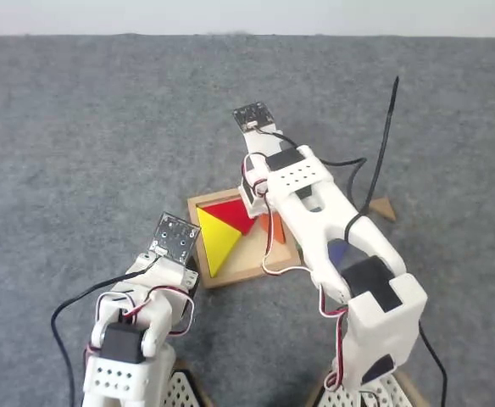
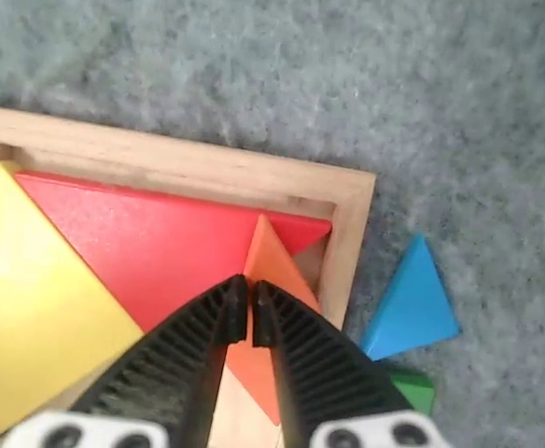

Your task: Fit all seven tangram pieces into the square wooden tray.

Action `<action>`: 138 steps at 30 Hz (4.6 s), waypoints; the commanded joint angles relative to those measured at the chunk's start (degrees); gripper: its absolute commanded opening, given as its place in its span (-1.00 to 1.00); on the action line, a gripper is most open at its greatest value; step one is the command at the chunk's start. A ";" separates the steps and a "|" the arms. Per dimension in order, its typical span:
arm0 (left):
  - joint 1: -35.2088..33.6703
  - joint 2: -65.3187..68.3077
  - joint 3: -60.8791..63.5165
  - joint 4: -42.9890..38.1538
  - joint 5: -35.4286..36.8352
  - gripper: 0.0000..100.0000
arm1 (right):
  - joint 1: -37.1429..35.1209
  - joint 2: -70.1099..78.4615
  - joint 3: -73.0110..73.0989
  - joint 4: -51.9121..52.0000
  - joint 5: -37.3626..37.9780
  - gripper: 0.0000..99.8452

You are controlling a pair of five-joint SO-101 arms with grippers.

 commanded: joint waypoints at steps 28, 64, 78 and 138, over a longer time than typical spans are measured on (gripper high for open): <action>0.00 0.09 -0.40 0.26 0.79 -0.82 | 1.45 -4.53 6.95 -0.40 0.62 -0.99; 0.00 0.09 -0.40 0.26 0.79 -0.82 | -2.15 -40.13 24.79 -0.13 5.98 -0.99; 0.00 0.09 -0.40 0.26 0.79 -0.82 | -1.63 -31.34 39.82 -11.74 9.14 -0.99; 0.00 0.09 -0.40 0.26 0.79 -0.82 | 8.40 -19.56 28.48 -15.78 21.19 -0.99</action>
